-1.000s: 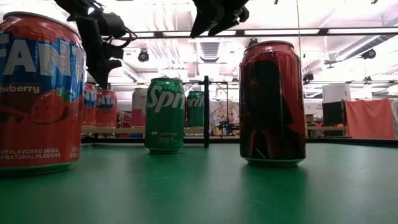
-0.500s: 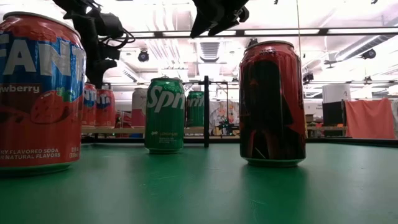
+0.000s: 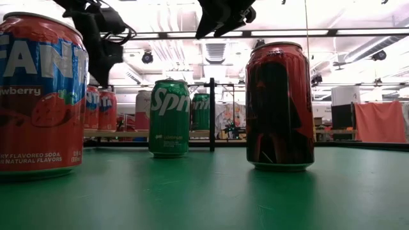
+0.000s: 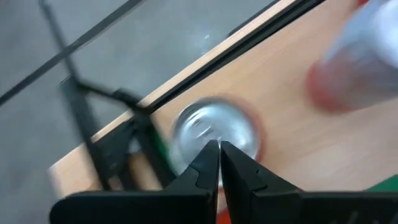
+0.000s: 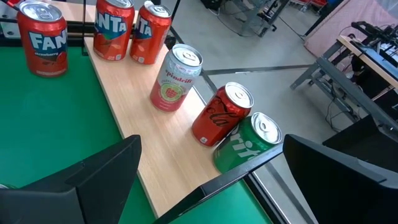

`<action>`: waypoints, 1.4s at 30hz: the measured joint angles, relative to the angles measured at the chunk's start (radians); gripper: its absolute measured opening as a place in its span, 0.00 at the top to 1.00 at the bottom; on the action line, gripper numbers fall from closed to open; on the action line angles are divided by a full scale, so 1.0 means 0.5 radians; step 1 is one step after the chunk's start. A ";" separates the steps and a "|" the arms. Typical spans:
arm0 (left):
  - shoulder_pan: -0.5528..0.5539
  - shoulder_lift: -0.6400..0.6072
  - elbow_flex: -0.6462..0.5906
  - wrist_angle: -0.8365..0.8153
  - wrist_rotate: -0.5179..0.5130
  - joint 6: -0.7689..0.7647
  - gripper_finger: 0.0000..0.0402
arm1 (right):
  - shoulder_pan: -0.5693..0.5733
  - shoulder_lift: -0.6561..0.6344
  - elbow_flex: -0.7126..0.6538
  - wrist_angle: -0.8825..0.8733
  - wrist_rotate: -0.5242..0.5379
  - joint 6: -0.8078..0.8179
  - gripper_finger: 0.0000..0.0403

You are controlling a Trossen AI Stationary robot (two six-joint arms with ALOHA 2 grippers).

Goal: Place canned beverage on shelf
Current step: Put the red soda can on the shelf aligned with the other red soda can

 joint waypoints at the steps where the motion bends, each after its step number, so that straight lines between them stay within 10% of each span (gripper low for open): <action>1: -0.005 0.001 0.000 0.033 0.065 0.003 1.00 | 0.001 0.000 0.000 0.000 0.000 0.000 0.05; 42: -0.126 0.094 -0.002 0.120 0.177 -0.048 1.00 | 0.000 0.000 -0.003 -0.014 0.001 0.001 0.05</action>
